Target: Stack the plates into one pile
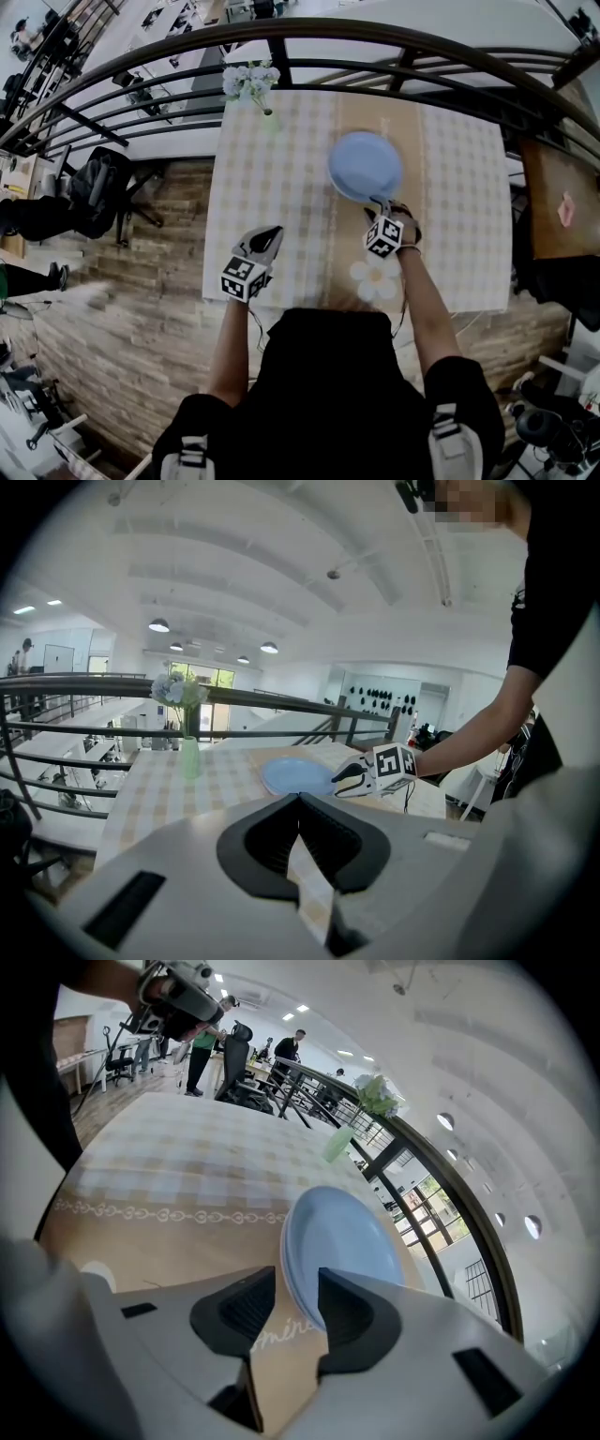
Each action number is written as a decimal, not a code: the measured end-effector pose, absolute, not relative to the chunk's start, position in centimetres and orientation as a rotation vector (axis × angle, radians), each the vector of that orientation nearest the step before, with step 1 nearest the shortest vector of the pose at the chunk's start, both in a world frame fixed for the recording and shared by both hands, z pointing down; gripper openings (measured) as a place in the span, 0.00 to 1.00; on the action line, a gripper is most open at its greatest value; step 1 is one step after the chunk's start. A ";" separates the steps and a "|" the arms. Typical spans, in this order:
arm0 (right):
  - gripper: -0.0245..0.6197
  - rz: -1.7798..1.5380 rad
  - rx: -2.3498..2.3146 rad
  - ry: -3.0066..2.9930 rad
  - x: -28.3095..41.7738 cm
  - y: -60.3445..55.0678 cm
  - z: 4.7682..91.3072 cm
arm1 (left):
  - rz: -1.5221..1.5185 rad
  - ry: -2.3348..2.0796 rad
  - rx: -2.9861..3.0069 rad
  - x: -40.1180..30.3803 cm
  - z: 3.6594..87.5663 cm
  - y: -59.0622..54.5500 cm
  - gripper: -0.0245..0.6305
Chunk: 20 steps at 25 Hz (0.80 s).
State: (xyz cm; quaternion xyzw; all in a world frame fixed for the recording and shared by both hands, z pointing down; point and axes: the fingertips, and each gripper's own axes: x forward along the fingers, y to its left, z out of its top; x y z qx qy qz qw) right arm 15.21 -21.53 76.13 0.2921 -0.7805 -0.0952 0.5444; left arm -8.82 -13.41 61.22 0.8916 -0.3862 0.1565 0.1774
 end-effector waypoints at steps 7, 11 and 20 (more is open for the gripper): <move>0.06 -0.245 0.757 -1.861 16.9 -20.2 74.6 | 0.440 -1.086 2.527 -7.0 60.8 -12.7 0.04; 0.04 -0.222 0.799 -1.890 18.2 -19.4 73.7 | 0.428 -1.091 2.518 -5.9 60.6 -12.3 0.04; 0.03 -0.078 0.899 -1.971 22.2 -18.8 71.7 | 0.402 -1.121 2.517 -3.0 59.1 -12.4 0.04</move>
